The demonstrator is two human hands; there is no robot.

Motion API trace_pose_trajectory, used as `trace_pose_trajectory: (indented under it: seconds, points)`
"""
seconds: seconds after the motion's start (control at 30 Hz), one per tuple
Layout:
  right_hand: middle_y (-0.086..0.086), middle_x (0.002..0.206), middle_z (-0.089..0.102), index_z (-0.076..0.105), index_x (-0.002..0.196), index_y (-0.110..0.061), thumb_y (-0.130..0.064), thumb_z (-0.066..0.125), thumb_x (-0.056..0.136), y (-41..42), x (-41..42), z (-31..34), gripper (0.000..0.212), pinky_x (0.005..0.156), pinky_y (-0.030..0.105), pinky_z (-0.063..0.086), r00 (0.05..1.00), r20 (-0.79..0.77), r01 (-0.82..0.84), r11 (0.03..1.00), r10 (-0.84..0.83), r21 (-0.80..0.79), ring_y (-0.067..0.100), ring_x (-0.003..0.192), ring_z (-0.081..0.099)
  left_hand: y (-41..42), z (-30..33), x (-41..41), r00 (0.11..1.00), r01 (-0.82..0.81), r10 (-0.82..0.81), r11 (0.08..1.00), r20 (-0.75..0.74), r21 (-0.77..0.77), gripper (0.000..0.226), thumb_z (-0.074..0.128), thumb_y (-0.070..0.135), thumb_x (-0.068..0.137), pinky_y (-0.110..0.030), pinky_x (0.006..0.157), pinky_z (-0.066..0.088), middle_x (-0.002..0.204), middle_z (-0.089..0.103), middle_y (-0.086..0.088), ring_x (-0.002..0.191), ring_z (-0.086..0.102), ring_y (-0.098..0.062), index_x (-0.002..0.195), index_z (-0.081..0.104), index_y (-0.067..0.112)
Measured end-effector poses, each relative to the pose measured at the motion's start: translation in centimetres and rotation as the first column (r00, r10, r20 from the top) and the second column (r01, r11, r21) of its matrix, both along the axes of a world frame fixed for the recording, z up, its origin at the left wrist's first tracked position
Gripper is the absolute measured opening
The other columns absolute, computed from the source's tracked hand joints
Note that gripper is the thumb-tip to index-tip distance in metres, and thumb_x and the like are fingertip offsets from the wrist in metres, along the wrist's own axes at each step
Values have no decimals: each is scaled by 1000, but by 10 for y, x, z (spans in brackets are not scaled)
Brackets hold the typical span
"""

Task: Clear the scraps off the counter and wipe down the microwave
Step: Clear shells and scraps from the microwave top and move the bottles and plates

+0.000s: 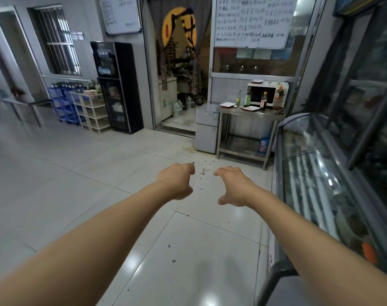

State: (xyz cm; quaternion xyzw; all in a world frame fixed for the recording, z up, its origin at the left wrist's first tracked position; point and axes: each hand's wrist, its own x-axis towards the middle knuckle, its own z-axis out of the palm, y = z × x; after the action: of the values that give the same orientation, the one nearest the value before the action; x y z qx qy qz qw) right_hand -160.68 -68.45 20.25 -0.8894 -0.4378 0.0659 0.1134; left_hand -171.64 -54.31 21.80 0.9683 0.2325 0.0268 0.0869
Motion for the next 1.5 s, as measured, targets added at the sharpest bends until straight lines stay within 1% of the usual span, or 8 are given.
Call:
trace_pose_trajectory:
  seconds: [0.13,0.23,0.57,0.73,0.87,0.93,1.27,1.5]
  points:
    - [-2,146,31,32,141,-22,-23,76,74,38,46,-2,81,98,38,45,1000,-4,22,1000,-22,-2,21,134,25,42,-1,48,1000,17,-17,1000,1,-4,48,60,18,84,-33,80,50,124,56,0,106,56,-22,129,44,24]
    - [-1,146,32,33,140,-22,-25,77,73,67,81,-7,80,105,38,37,999,16,46,999,-46,-11,22,135,26,75,-8,89,999,53,-53,999,0,-7,48,60,20,84,-34,81,50,124,56,0,106,56,-23,128,44,24]
    - [-1,153,22,27,145,-20,-25,79,74,176,204,-6,88,112,37,30,976,-2,218,976,-218,-20,22,141,19,208,-15,240,973,231,-231,972,-3,-38,51,63,20,83,-33,85,48,129,54,-2,113,54,-23,130,44,22]
    - [-1,153,22,28,145,-19,-25,78,73,216,253,-1,87,112,38,29,963,-16,268,963,-268,-27,22,141,18,263,-11,303,959,281,-282,956,-1,-81,51,66,20,83,-36,86,52,130,54,-4,102,61,-24,130,45,20]
    - [0,153,21,26,146,-19,-28,77,75,244,299,0,87,112,39,29,954,-32,298,954,-299,-45,22,142,16,296,-17,354,951,308,-309,949,0,-70,53,66,22,82,-35,90,50,130,54,-1,114,54,-22,131,45,22]
    - [0,153,22,26,146,-19,-28,76,76,258,326,-1,86,112,39,30,954,-40,296,954,-298,-45,22,141,17,310,-17,382,950,312,-313,947,-4,-71,53,66,23,82,-36,91,50,128,55,-2,113,55,-23,131,45,22]
    - [4,148,30,29,144,-19,-30,74,77,319,526,-4,82,109,40,34,961,-26,273,961,-274,-51,25,138,24,364,-15,579,952,302,-304,952,-33,-51,44,65,24,82,-39,85,53,122,58,-4,101,60,-25,123,48,22]
    - [4,146,33,29,144,-23,-31,74,78,354,661,10,80,107,42,36,964,-29,261,963,-263,-64,26,135,30,397,-4,706,961,275,-276,957,4,-87,50,66,23,83,-34,84,51,125,56,-3,107,57,-24,128,45,24]
